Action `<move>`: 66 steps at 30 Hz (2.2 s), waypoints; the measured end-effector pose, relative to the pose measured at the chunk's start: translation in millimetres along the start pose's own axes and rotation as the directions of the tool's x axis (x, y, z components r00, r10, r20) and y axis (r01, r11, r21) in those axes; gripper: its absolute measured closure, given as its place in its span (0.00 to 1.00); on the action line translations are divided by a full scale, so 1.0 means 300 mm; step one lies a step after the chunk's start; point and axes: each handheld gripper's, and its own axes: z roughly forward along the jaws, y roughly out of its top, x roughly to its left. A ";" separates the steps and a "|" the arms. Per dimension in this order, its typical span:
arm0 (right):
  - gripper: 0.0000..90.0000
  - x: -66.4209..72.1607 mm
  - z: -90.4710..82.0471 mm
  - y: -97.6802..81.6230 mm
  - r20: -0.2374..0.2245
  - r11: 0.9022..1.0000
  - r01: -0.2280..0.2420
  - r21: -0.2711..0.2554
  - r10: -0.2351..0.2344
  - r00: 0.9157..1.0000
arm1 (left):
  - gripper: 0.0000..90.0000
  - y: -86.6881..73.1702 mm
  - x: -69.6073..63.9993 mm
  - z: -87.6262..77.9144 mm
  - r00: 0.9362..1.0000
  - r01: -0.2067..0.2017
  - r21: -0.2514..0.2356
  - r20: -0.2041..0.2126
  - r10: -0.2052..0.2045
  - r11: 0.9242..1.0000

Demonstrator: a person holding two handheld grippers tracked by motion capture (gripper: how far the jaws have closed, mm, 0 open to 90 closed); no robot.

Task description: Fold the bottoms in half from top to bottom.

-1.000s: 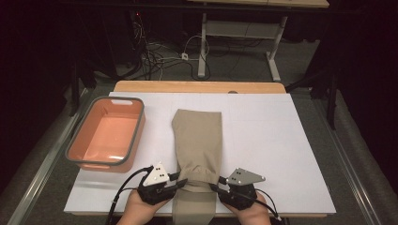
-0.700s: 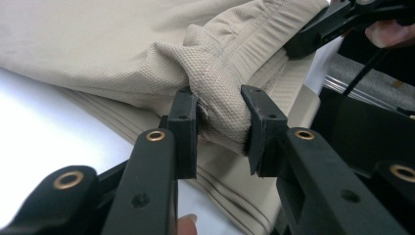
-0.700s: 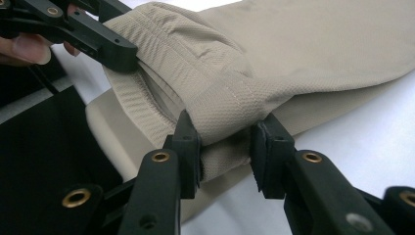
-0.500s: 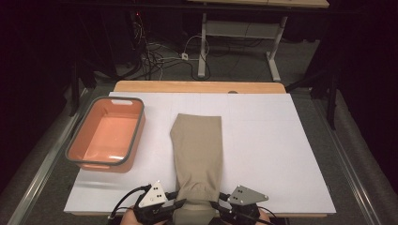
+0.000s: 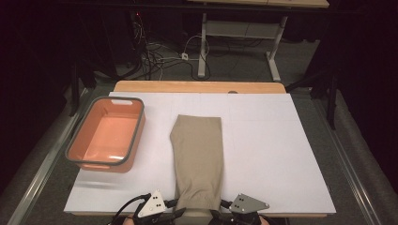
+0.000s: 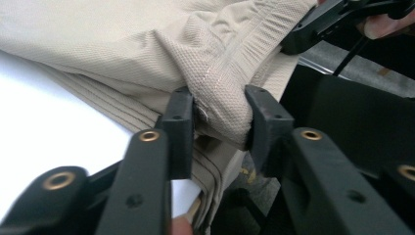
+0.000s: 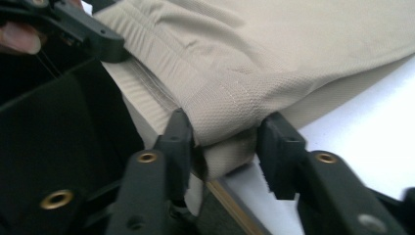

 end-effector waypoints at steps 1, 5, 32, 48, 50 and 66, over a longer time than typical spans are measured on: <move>0.56 0.001 -0.005 0.002 -0.006 1.000 -0.005 -0.007 0.005 1.000 | 0.64 0.001 0.000 -0.006 1.000 0.004 -0.007 0.002 -0.004 1.000; 0.42 0.001 -0.033 0.008 -0.005 0.999 -0.009 -0.043 0.009 1.000 | 0.51 0.006 0.012 -0.025 0.999 0.037 -0.053 0.023 -0.036 0.998; 0.00 -0.099 -0.062 0.026 0.135 0.990 -0.056 -0.132 0.074 0.988 | 0.00 0.118 0.151 -0.017 0.987 0.098 -0.085 -0.115 -0.108 0.992; 0.00 -0.282 0.034 0.171 0.185 0.993 -0.059 -0.101 0.077 0.980 | 0.00 0.261 0.360 0.081 0.970 0.147 -0.044 -0.187 -0.152 0.988; 0.00 -0.308 0.066 0.193 0.180 0.994 -0.070 -0.085 0.084 0.980 | 0.00 0.276 0.390 0.100 0.971 0.150 -0.044 -0.183 -0.155 0.988; 0.11 -0.501 0.309 0.342 0.232 0.986 -0.159 0.042 0.145 0.962 | 0.00 0.339 0.614 0.250 0.934 0.259 0.067 -0.270 -0.233 0.963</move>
